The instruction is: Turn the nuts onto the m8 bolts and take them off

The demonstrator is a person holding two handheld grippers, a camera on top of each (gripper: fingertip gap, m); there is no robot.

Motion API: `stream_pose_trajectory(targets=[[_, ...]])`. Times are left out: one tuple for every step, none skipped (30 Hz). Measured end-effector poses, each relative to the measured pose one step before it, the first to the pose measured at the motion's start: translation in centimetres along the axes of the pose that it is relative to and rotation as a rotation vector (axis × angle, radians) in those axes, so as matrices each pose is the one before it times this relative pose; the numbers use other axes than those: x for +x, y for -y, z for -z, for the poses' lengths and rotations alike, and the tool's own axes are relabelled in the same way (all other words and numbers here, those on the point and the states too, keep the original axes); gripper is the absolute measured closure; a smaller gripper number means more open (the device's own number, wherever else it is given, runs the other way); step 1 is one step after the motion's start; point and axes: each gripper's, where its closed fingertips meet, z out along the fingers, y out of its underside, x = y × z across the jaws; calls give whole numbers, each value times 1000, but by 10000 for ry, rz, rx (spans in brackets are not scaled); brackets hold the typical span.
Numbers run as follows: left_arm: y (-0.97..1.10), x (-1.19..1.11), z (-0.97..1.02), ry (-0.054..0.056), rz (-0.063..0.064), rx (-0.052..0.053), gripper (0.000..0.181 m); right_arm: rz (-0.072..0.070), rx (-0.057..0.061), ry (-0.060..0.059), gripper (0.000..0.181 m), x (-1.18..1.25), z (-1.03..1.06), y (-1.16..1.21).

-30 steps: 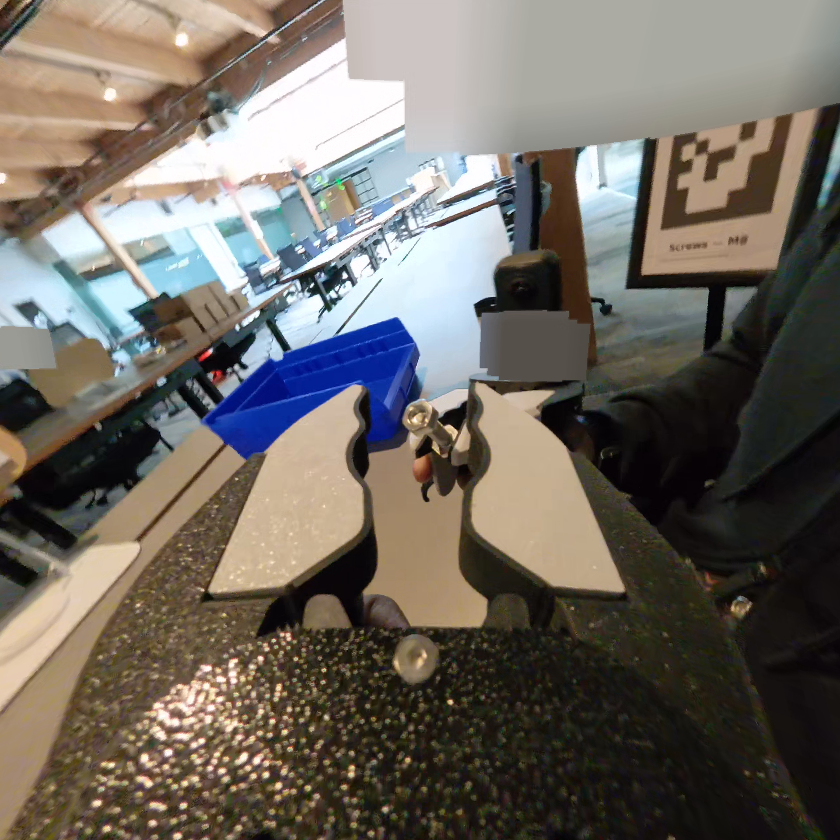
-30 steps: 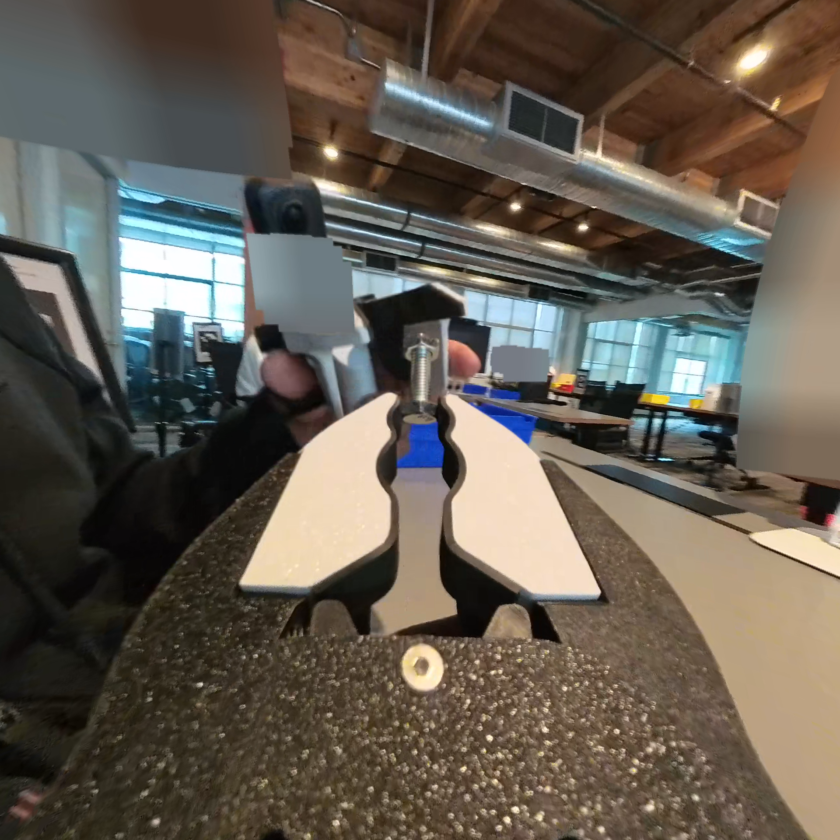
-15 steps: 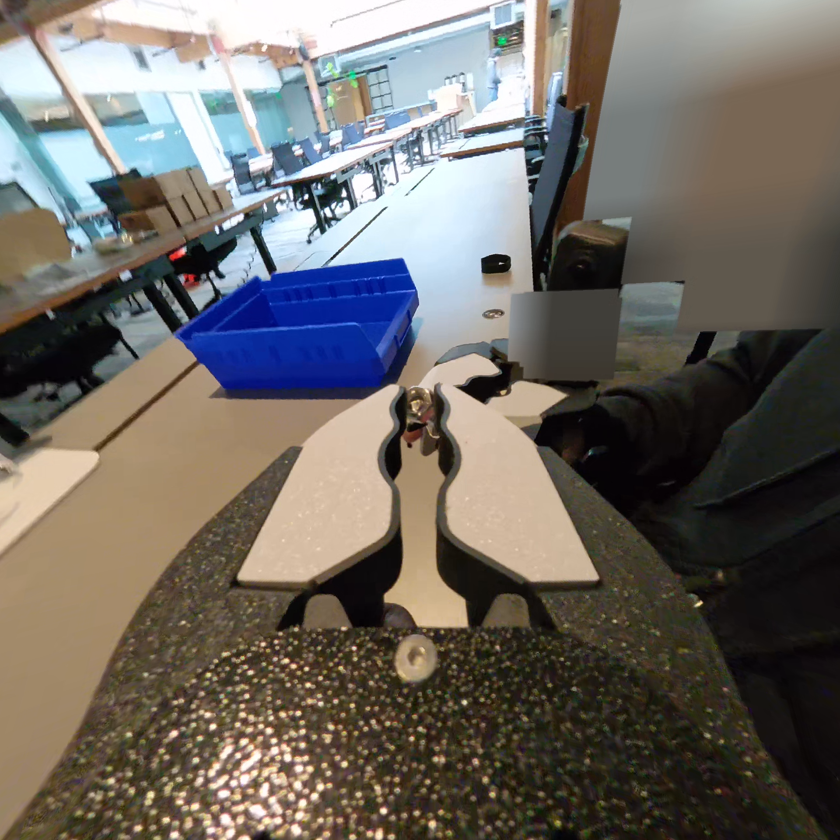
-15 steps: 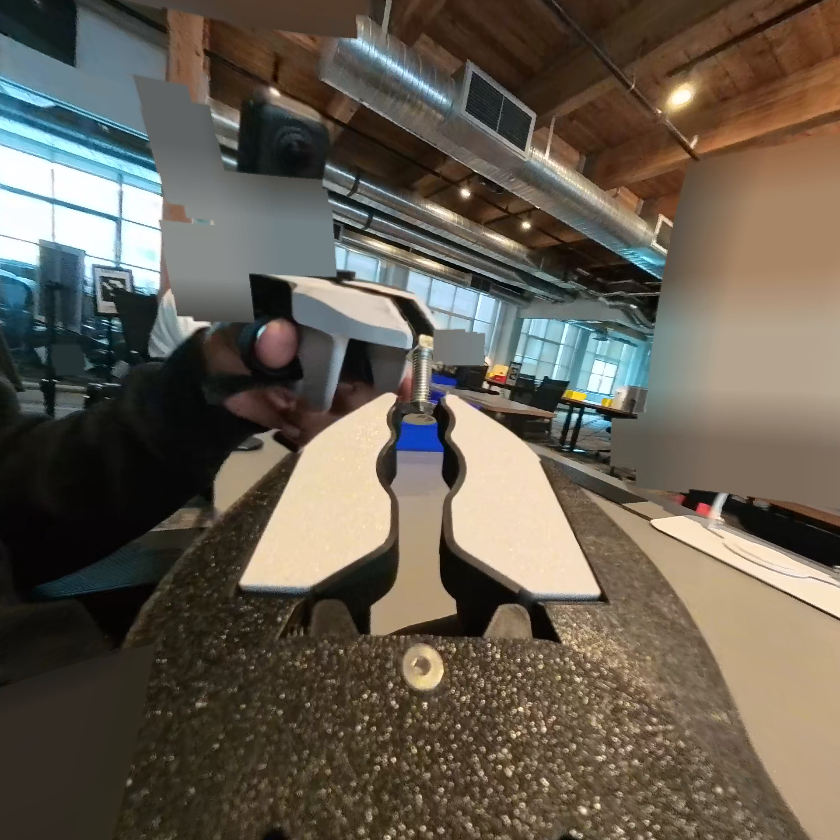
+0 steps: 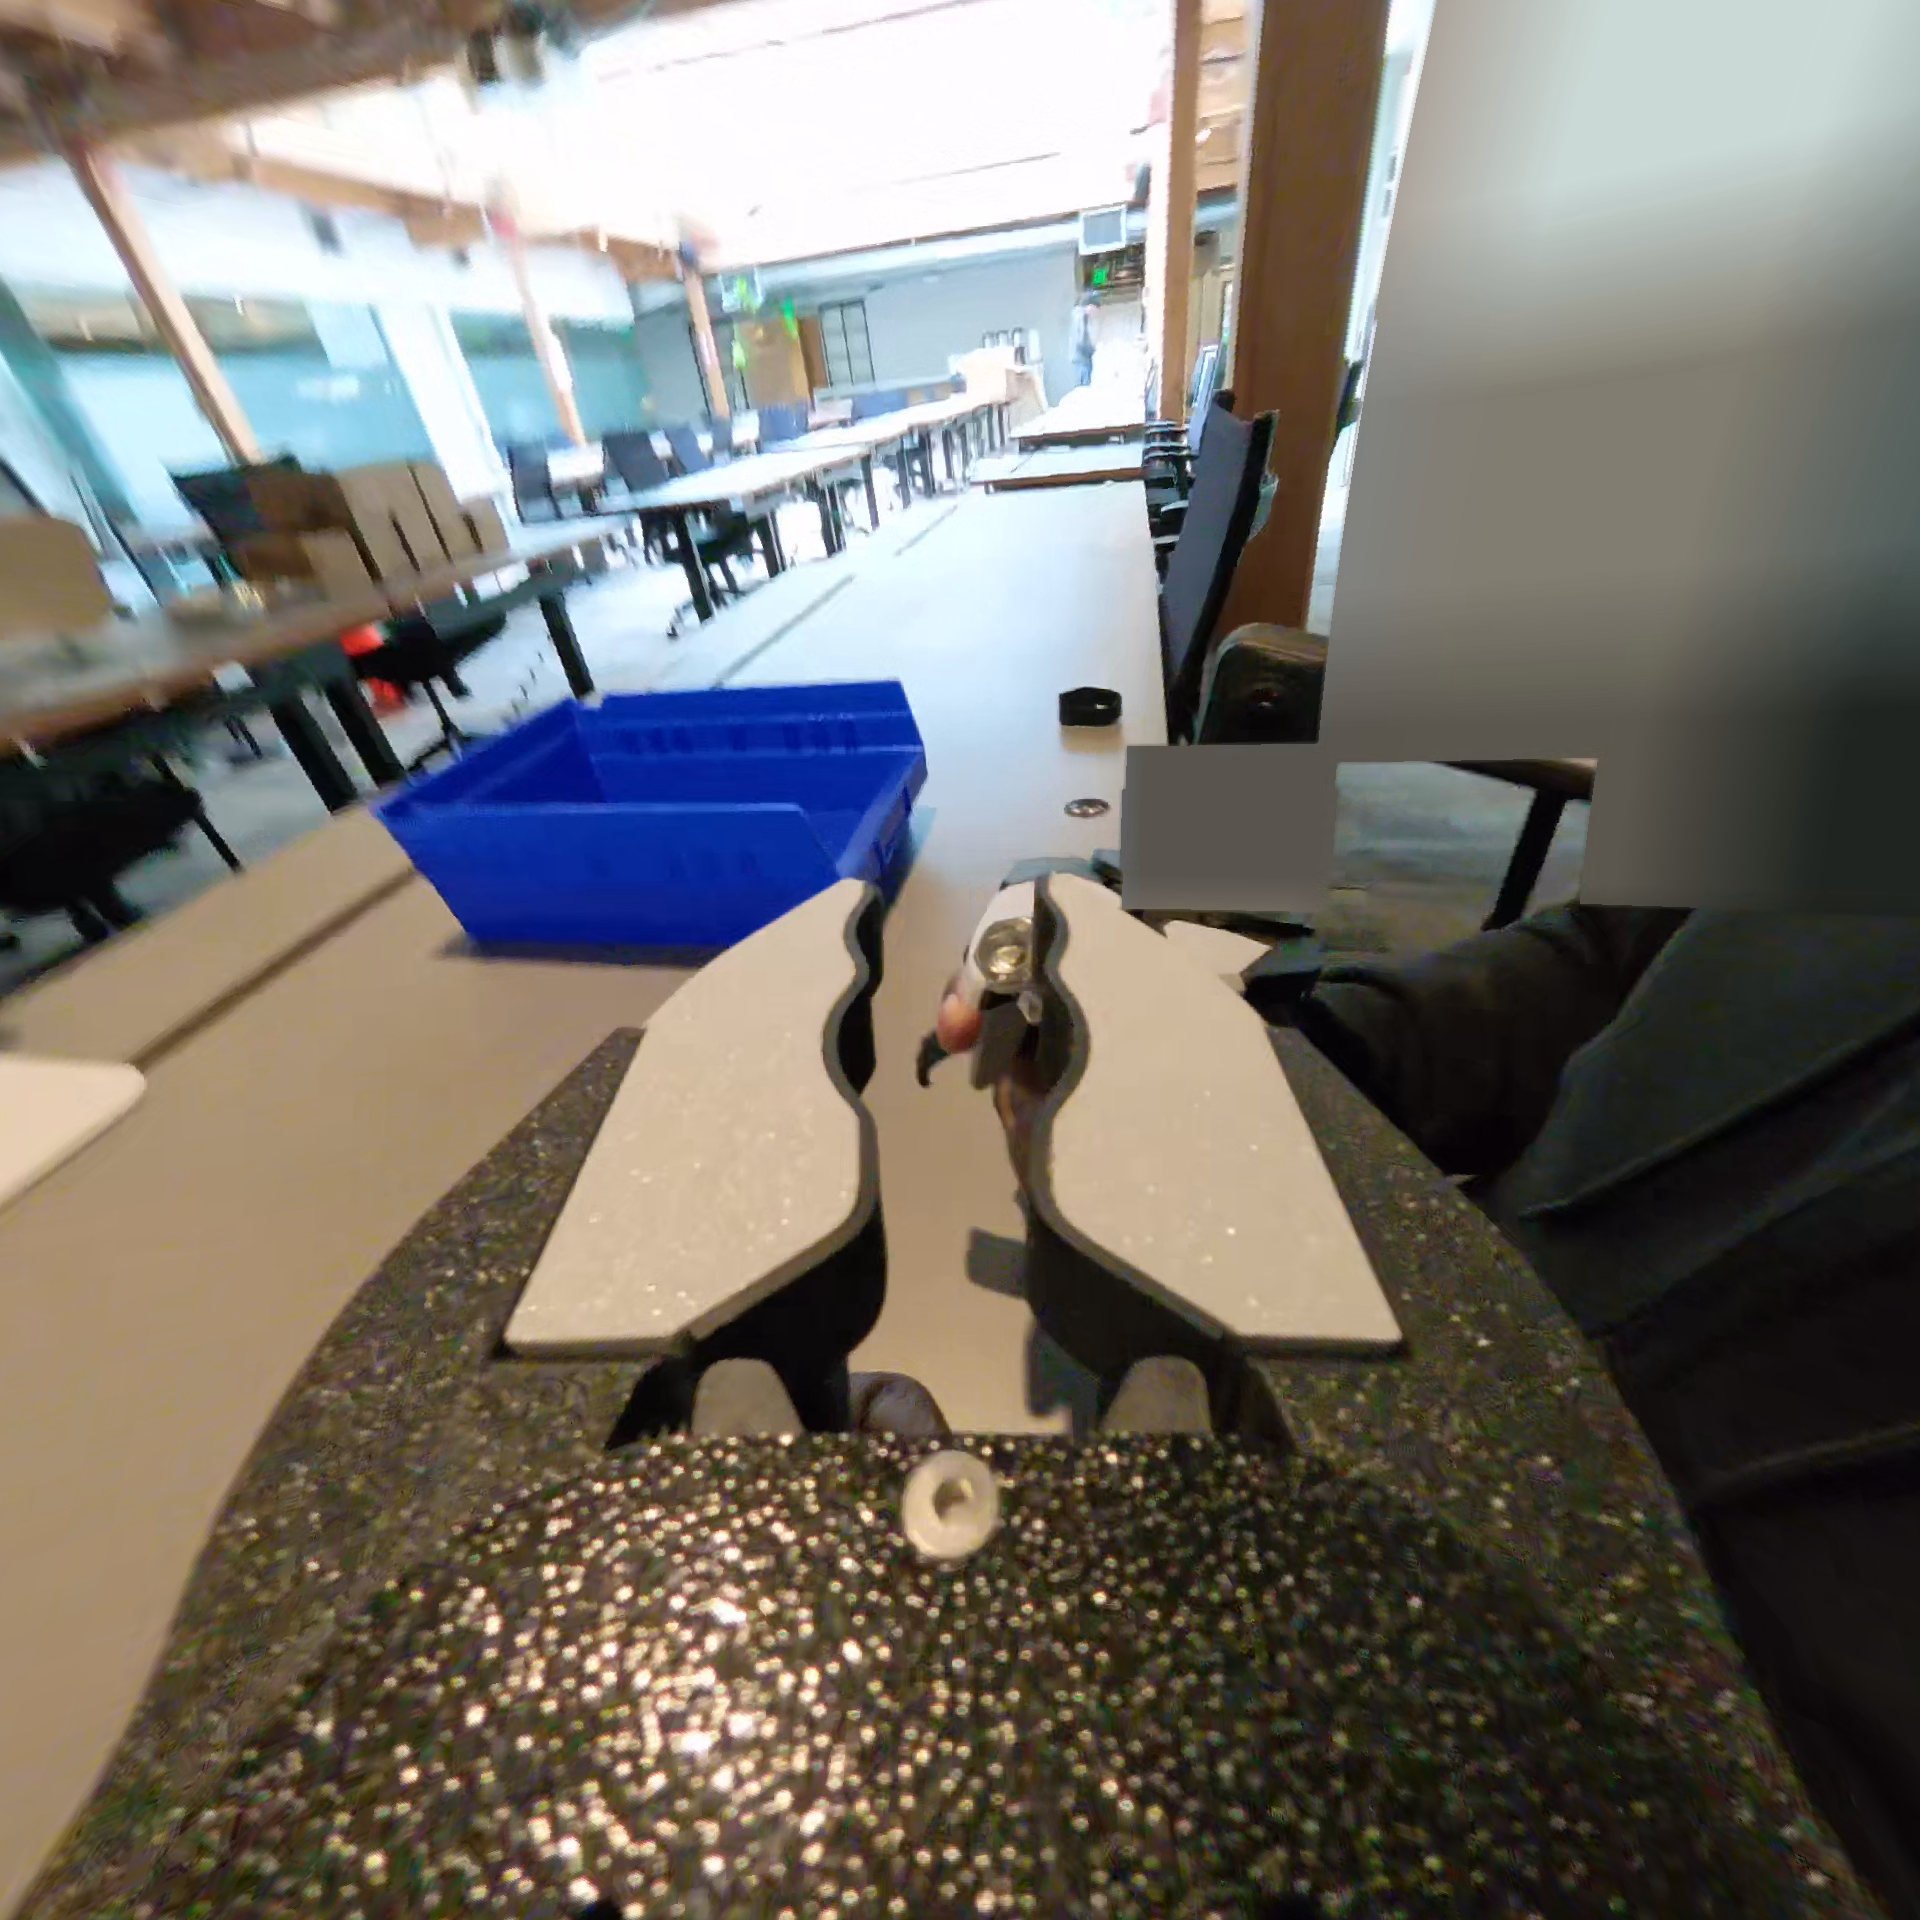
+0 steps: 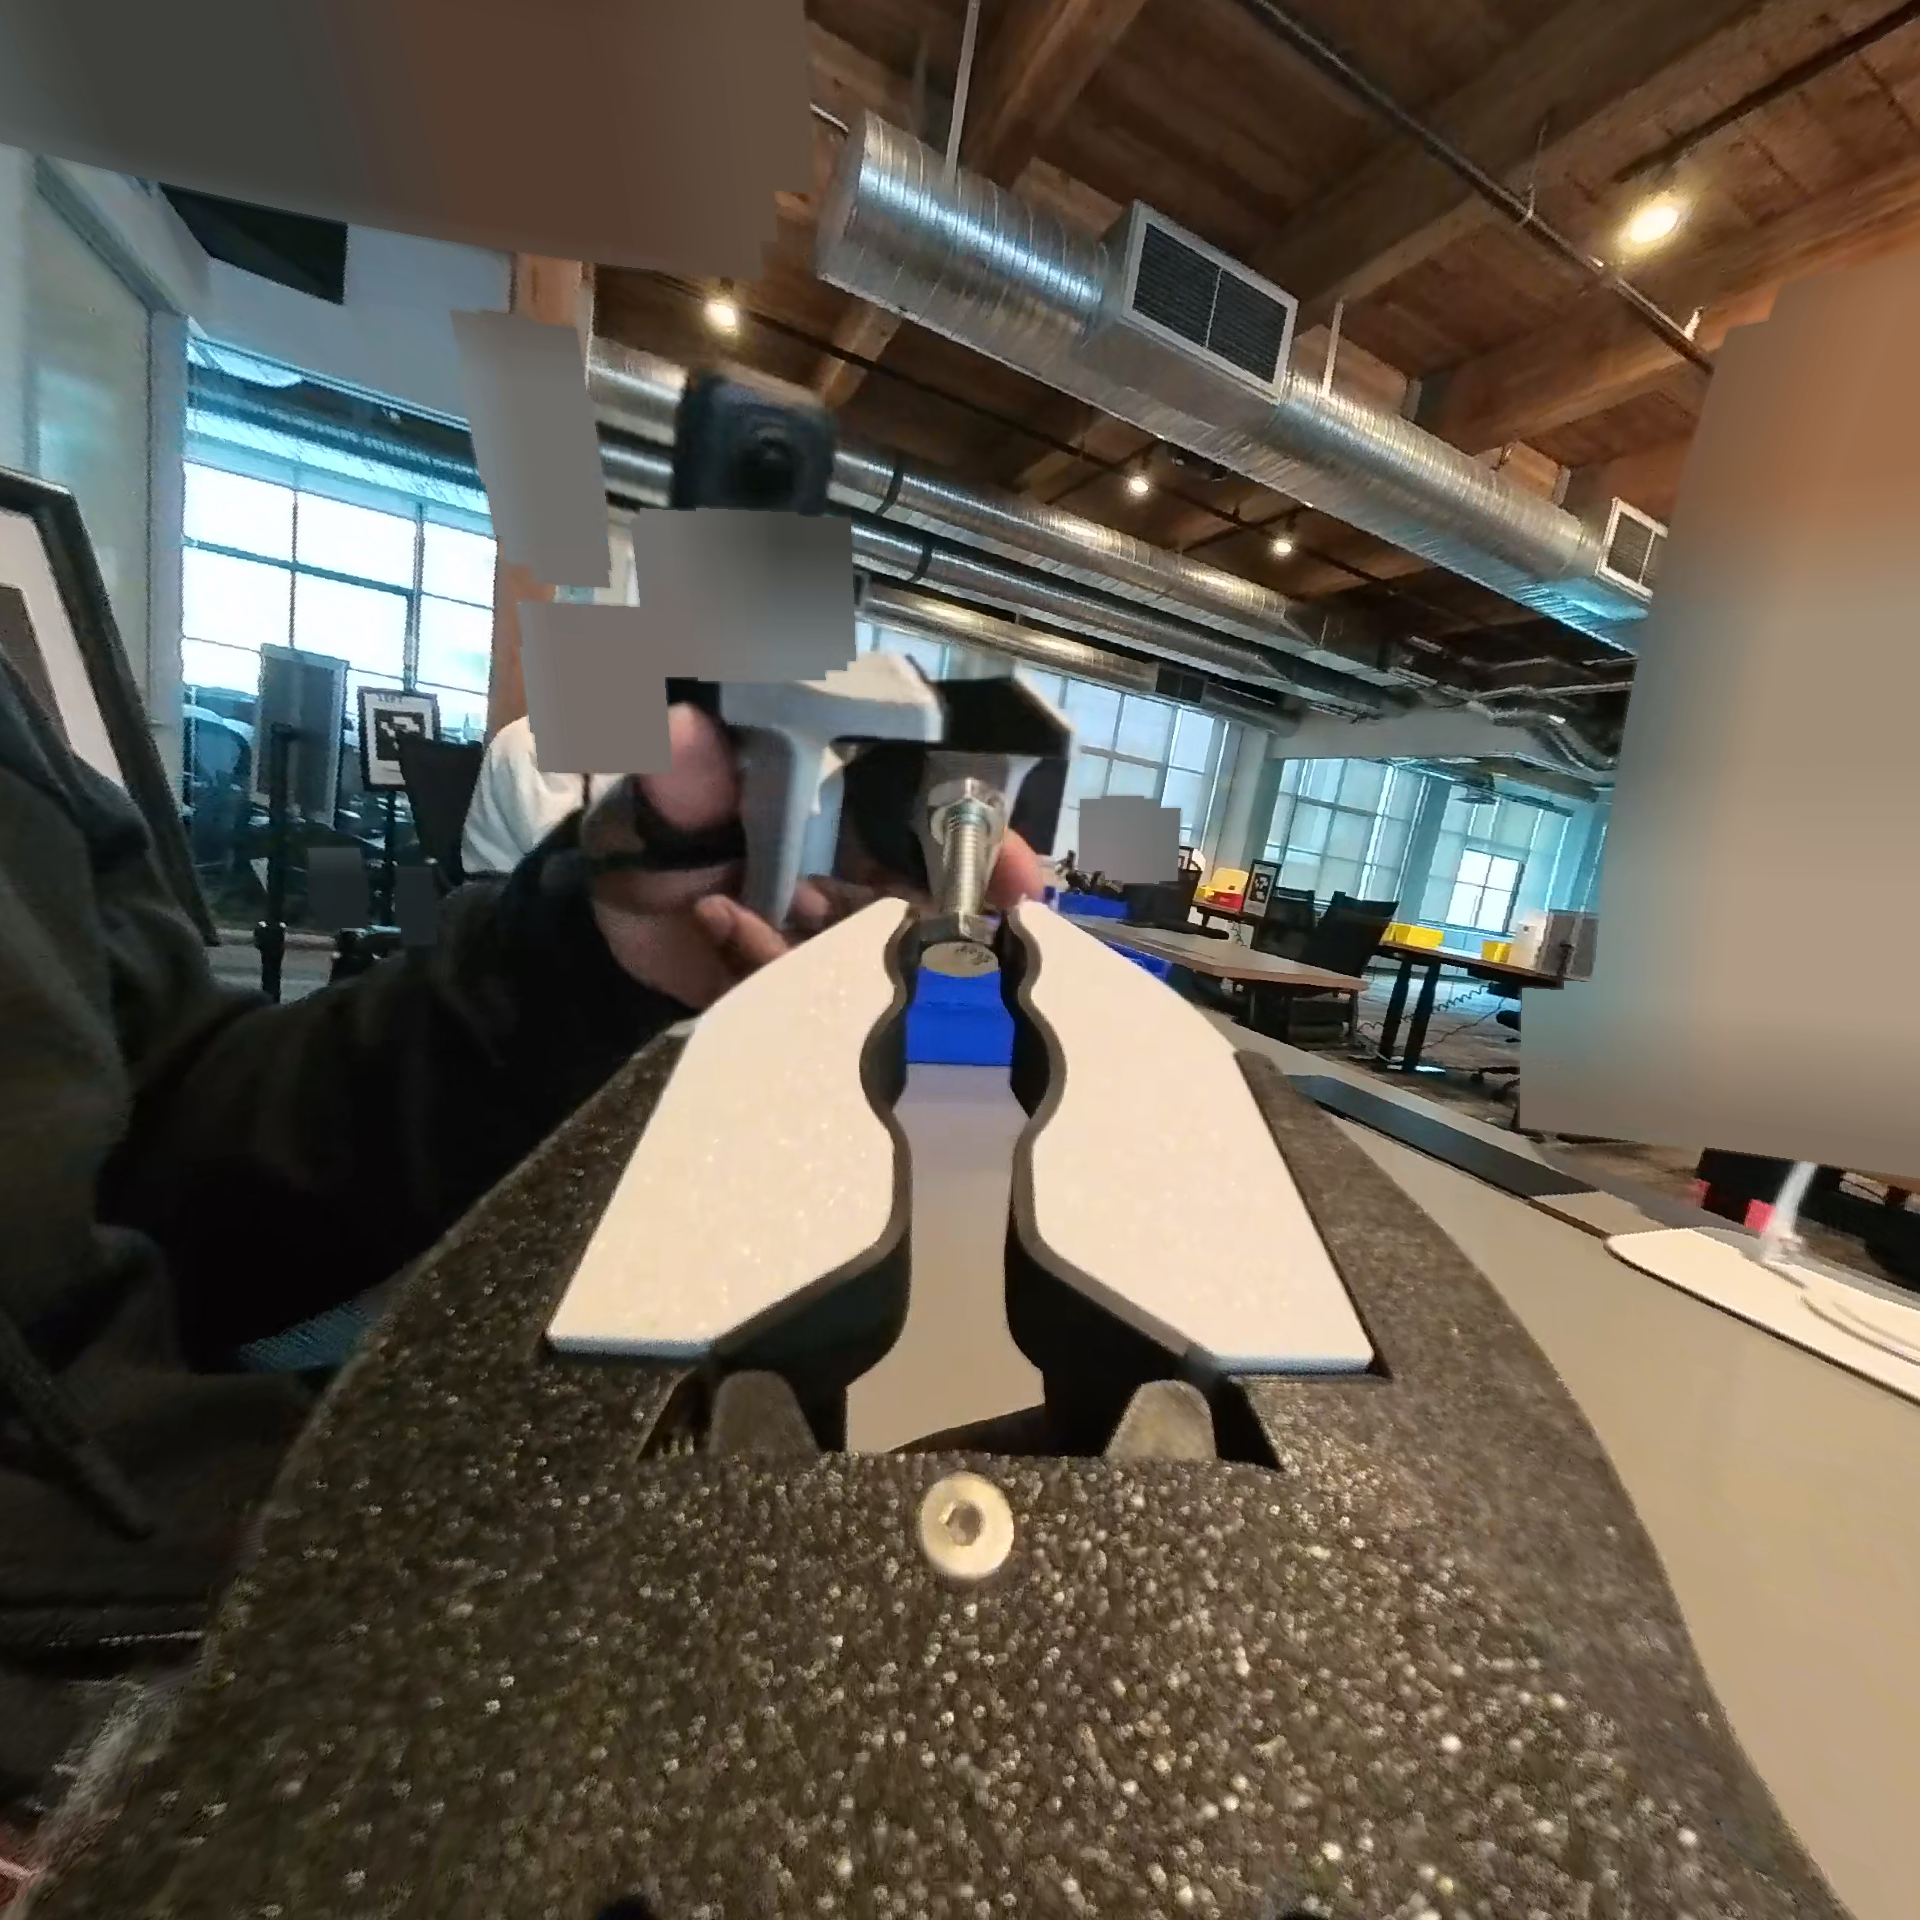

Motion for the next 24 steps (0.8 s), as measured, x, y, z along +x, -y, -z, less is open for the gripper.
stream_pose_trajectory(targets=[[-331, 34, -33, -131, 575, -262, 154, 163, -89, -29, 167, -56, -48, -107], [-381, 176, -78, -171, 409, -272, 153, 167, -84, -57, 167, -5, -47, -96], [-335, 109, -106, -68, 234, -221, 154, 166, -75, -76, 167, 16, -44, -99], [-236, 37, -105, 35, 88, -165, 154, 155, -63, -60, 167, 6, -40, -79], [-222, 64, -106, 32, 35, -162, 154, 143, -55, -46, 167, -10, -38, -76], [-257, 87, -112, 2, 52, -205, 155, 142, -55, -56, 167, 8, -29, -70], [-218, 24, -94, 33, 22, -165, 158, 150, -56, -67, 167, 19, -31, -80], [-124, 30, -77, 28, -62, -81, 164, 129, -53, -71, 167, 36, -35, -93], [-15, 82, -34, -13, -145, 13, 166, 75, -31, -48, 167, 22, -14, -74], [12, 81, -7, -31, -294, 22, 166, -13, 23, 23, 167, -21, 14, 4], [39, 125, 28, -50, -423, 53, 166, -100, 61, 104, 167, -92, 26, 66], [52, 207, 45, -95, -523, 84, 166, -162, 78, 167, 167, -153, 30, 102], [48, 305, 72, -158, -632, 118, 166, -239, 86, 250, 167, -242, 19, 105], [29, 359, 136, -219, -718, 138, 166, -357, 98, 354, 167, -346, 15, 100], [-31, 372, 207, -244, -774, 130, 166, -482, 126, 426, 167, -399, 16, 130], [-77, 388, 243, -223, -898, 147, 166, -568, 155, 468, 167, -406, 32, 171], [-100, 406, 217, -158, -929, 195, 166, -558, 169, 471, 167, -423, 33, 198], [-154, 299, 123, -84, -602, 113, 166, -400, 172, 353, 167, -321, 50, 233], [-120, -39, 0, 60, -62, 25, 165, -145, 125, 90, 167, -78, 34, 195], [7, -238, -60, 126, 281, 25, 163, 56, 37, -91, 167, 114, 14, 94], [380, -235, -61, 111, 303, 225, 158, 120, -23, -82, 167, 86, 4, 31], [600, -170, 0, 85, 278, 341, 156, 104, -21, -54, 167, 39, 3, 34], [549, -68, 40, 18, 267, 267, 152, 91, 19, -94, 167, 95, 32, 80], [370, -62, 69, 15, 278, 116, 147, 87, 54, -136, 167, 163, 45, 107]])
